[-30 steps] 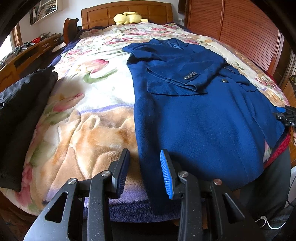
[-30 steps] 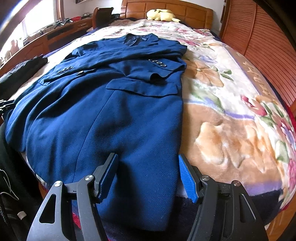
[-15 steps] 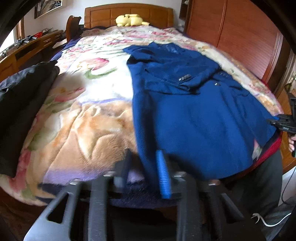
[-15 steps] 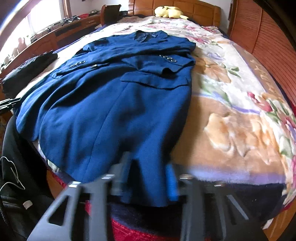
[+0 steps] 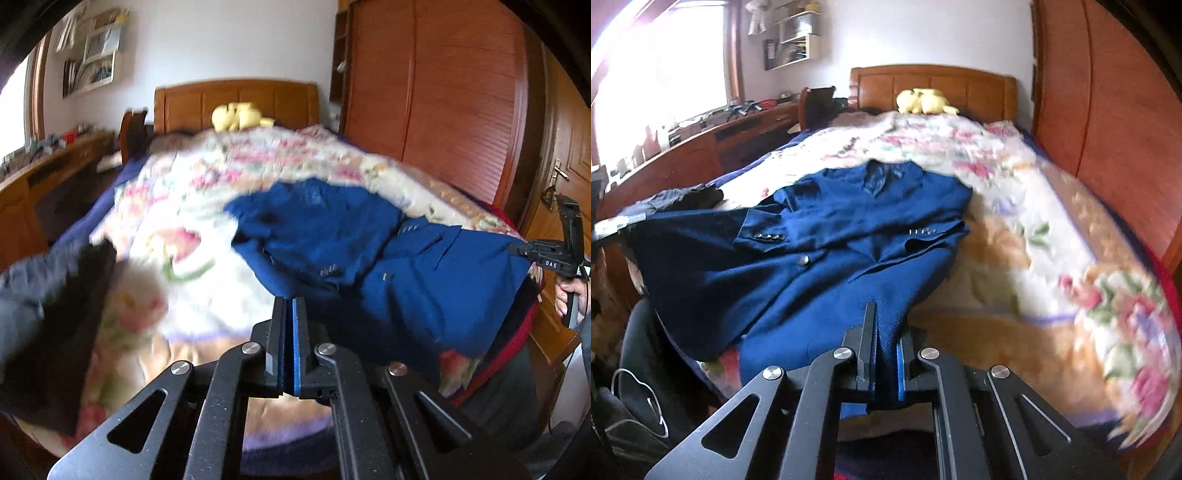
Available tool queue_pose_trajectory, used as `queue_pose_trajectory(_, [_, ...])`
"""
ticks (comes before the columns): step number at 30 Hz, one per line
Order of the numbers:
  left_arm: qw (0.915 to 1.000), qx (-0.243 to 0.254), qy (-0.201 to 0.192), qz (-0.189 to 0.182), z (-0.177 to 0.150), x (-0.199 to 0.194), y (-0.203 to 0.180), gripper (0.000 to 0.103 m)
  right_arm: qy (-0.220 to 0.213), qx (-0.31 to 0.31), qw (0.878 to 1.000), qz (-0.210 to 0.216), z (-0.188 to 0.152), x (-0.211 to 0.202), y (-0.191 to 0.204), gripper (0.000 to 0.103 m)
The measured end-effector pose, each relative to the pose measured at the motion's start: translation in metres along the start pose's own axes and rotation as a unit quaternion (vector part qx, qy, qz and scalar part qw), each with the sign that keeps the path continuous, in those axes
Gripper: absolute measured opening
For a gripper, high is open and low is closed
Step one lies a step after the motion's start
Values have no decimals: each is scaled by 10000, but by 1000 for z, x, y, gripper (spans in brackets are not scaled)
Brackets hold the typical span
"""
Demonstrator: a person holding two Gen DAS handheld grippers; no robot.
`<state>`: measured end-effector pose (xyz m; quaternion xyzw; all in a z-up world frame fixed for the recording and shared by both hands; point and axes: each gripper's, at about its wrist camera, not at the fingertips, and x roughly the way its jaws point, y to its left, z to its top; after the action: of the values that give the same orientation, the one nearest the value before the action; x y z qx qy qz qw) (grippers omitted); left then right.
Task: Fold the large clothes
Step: 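Grasp the blazer hem with both tools and fold it up toward the collar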
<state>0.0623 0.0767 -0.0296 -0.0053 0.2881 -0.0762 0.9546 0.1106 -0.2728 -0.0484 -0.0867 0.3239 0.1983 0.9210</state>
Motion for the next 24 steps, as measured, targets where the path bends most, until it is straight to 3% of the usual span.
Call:
queue_pose_trajectory(7, [9974, 326, -634, 58, 40, -37, -18, 3, -442, -264, 9986, -107, 33, -41, 16, 7])
queue_pose_trajectory(12, [9948, 555, -853, 103, 59, -53, -24, 3, -785, -416, 9959, -141, 40, -74, 30, 7])
queue_pose_trajectory(18, [9913, 617, -1149, 174, 75, -74, -24, 3, -1154, -502, 9920, -133, 34, -107, 35, 7])
queue_pose_trajectory(24, [9892, 634, -1315, 141, 82, -89, -24, 3, -1262, -807, 9883, -274, 27, -112, 38, 6])
